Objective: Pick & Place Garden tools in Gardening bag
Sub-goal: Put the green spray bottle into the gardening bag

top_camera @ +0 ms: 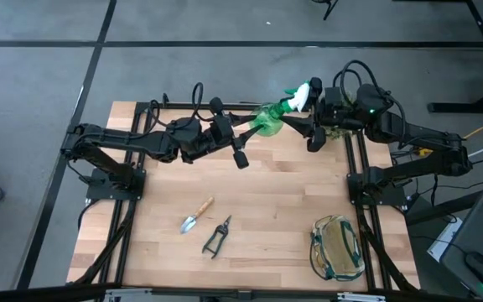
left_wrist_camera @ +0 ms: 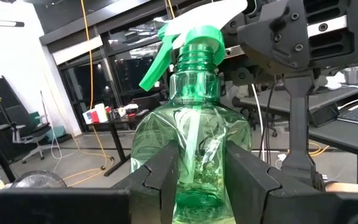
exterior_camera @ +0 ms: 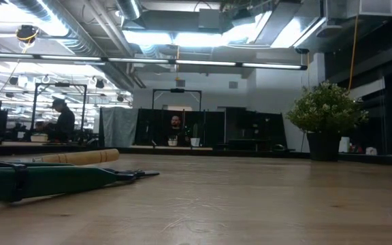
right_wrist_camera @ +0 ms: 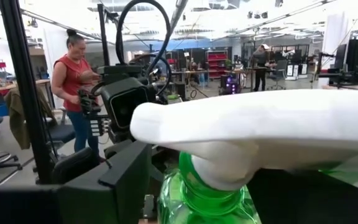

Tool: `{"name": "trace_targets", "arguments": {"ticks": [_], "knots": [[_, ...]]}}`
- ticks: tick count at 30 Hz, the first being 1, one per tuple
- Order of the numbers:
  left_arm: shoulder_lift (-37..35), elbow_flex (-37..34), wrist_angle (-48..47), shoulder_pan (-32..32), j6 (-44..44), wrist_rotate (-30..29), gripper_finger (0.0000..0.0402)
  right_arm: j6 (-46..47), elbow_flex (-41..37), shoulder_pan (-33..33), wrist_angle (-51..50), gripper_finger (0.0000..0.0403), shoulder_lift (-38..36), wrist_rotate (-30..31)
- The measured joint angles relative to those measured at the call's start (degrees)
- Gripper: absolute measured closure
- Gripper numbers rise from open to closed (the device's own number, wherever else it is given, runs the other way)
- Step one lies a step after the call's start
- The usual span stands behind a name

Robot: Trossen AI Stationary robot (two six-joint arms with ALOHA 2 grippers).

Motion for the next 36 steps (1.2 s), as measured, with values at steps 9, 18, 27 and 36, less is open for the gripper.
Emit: {"name": "trace_targets", "arguments": {"ticks": [9,18,27,36], "knots": [[0.0,0.0,0.0,0.0,1.3,0.0,0.0293,0.8,0.0,0.0,2.7,0.0166,0.0,0.0],[0.0,0.0,0.0,0.0,1.5,0.4,0.0293,0.6,0.0,0.0,2.3,0.0234,0.0,0.3],[0.0,0.0,-0.6,0.0,1.4,0.2,0.0294,-1.0,0.0,0.0,0.7,0.0273,0.0,1.8],[0.0,0.0,-6.2,0.0,-0.7,1.7,0.0295,2.0,0.1,0.0,-5.7,0.0268,0.0,2.0]]}}
